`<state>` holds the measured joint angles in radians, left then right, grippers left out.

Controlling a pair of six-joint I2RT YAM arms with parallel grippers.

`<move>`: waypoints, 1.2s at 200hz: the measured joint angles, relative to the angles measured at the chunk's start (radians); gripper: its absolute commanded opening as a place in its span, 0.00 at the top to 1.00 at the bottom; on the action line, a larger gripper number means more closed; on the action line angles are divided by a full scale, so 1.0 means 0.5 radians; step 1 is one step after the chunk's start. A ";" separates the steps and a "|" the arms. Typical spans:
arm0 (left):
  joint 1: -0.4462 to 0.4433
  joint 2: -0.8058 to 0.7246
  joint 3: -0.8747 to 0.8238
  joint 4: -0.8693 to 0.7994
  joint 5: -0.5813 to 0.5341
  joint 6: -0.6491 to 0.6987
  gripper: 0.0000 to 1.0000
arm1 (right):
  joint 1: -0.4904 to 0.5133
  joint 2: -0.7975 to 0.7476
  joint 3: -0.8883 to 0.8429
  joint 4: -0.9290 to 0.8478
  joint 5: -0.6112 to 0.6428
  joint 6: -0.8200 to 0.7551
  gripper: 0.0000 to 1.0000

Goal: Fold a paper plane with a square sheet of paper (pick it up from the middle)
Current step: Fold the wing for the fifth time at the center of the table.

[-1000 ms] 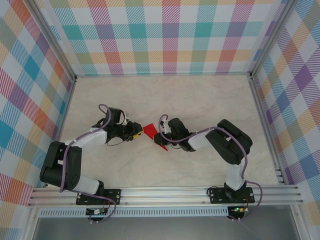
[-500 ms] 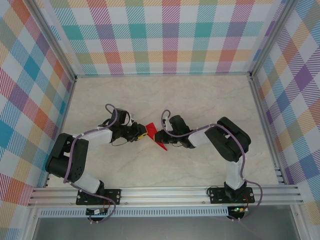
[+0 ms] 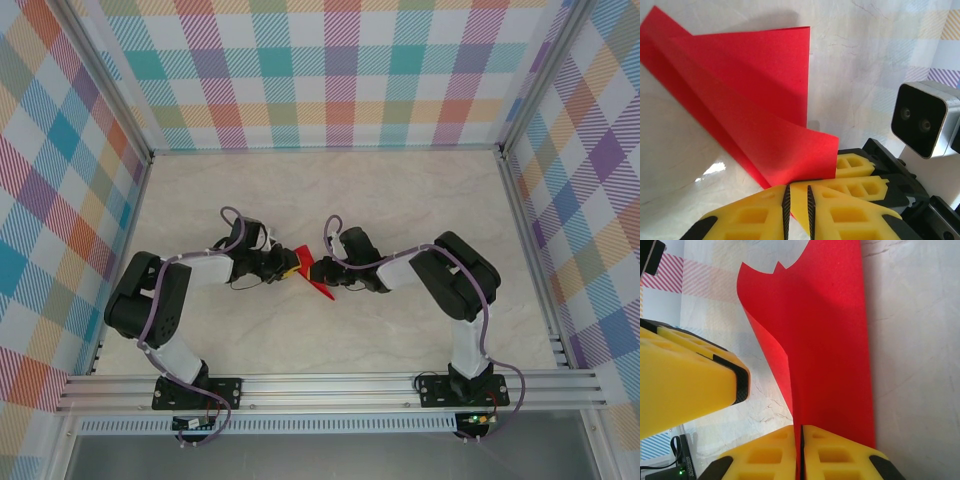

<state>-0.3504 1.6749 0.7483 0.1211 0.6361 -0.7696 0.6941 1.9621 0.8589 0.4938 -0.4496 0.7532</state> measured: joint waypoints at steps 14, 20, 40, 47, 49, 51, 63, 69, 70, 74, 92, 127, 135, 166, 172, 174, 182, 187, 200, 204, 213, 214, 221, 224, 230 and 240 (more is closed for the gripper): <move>-0.002 0.014 0.008 0.014 -0.002 0.001 0.82 | -0.002 0.006 0.008 -0.005 -0.020 0.006 0.89; -0.002 0.019 0.011 0.018 -0.001 0.001 0.83 | -0.002 0.009 0.011 -0.007 -0.027 0.008 0.89; -0.002 0.053 0.031 0.027 -0.001 0.001 0.83 | -0.002 0.013 0.019 -0.016 -0.040 0.008 0.89; -0.002 0.068 0.038 0.030 -0.001 0.001 0.83 | -0.002 0.013 0.022 -0.021 -0.042 0.008 0.89; -0.002 0.072 0.040 0.030 -0.002 0.001 0.83 | -0.002 0.013 0.023 -0.021 -0.043 0.008 0.89; -0.002 0.077 0.043 0.031 -0.002 0.001 0.83 | -0.002 0.013 0.023 -0.021 -0.046 0.008 0.89; -0.002 0.104 0.047 0.039 -0.002 0.001 0.84 | -0.002 0.013 0.026 -0.030 -0.047 0.008 0.89; -0.002 0.117 0.049 0.040 -0.002 0.002 0.84 | -0.002 0.013 0.027 -0.032 -0.047 0.008 0.88; -0.002 0.119 0.050 0.040 -0.001 0.001 0.85 | -0.002 0.013 0.027 -0.033 -0.047 0.007 0.88; -0.002 0.130 0.052 0.041 -0.002 0.002 0.85 | -0.002 0.013 0.027 -0.034 -0.048 0.008 0.88; -0.002 0.166 0.067 0.042 -0.002 0.002 0.85 | -0.002 0.013 0.031 -0.037 -0.054 0.008 0.88; -0.002 0.183 0.070 0.042 -0.002 0.003 0.86 | -0.008 0.013 0.041 -0.052 -0.073 0.008 0.84; -0.002 0.185 0.070 0.040 -0.002 0.008 0.86 | -0.011 0.013 0.042 -0.052 -0.079 0.011 0.83; -0.002 0.195 0.077 0.037 -0.002 0.023 0.86 | -0.014 0.013 0.057 -0.072 -0.105 0.024 0.80; -0.002 0.200 0.081 0.034 -0.002 0.024 0.86 | -0.014 0.013 0.060 -0.076 -0.107 0.028 0.80; -0.002 0.202 0.082 0.034 -0.002 0.024 0.86 | -0.014 0.013 0.062 -0.081 -0.108 0.030 0.80; -0.002 0.208 0.085 0.033 -0.002 0.027 0.86 | -0.015 0.013 0.067 -0.089 -0.114 0.036 0.79; -0.002 0.209 0.085 0.031 -0.002 0.031 0.86 | -0.018 0.013 0.067 -0.091 -0.115 0.037 0.79; -0.002 0.211 0.087 0.026 -0.002 0.034 0.87 | -0.024 0.013 0.070 -0.096 -0.120 0.037 0.79; -0.002 0.211 0.089 0.026 -0.002 0.038 0.87 | -0.024 0.013 0.070 -0.096 -0.121 0.038 0.79; -0.002 0.214 0.095 0.025 -0.002 0.040 0.87 | -0.026 0.013 0.071 -0.097 -0.121 0.043 0.79; -0.002 0.214 0.095 0.025 -0.002 0.040 0.87 | -0.027 0.012 0.071 -0.097 -0.121 0.043 0.79; -0.002 0.217 0.101 0.026 -0.002 0.047 0.87 | -0.027 0.012 0.071 -0.098 -0.121 0.044 0.78; -0.002 0.218 0.103 0.025 -0.002 0.046 0.87 | -0.027 0.012 0.071 -0.099 -0.121 0.044 0.78; -0.003 0.220 0.107 0.025 -0.002 0.047 0.87 | -0.027 0.010 0.071 -0.101 -0.121 0.047 0.78; -0.004 0.222 0.108 0.025 -0.002 0.052 0.87 | -0.029 0.005 0.071 -0.113 -0.121 0.050 0.78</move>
<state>-0.3523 1.7859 0.8024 0.1337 0.6350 -0.7437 0.6796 1.9644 0.8944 0.4374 -0.5098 0.7784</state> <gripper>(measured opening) 0.134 0.216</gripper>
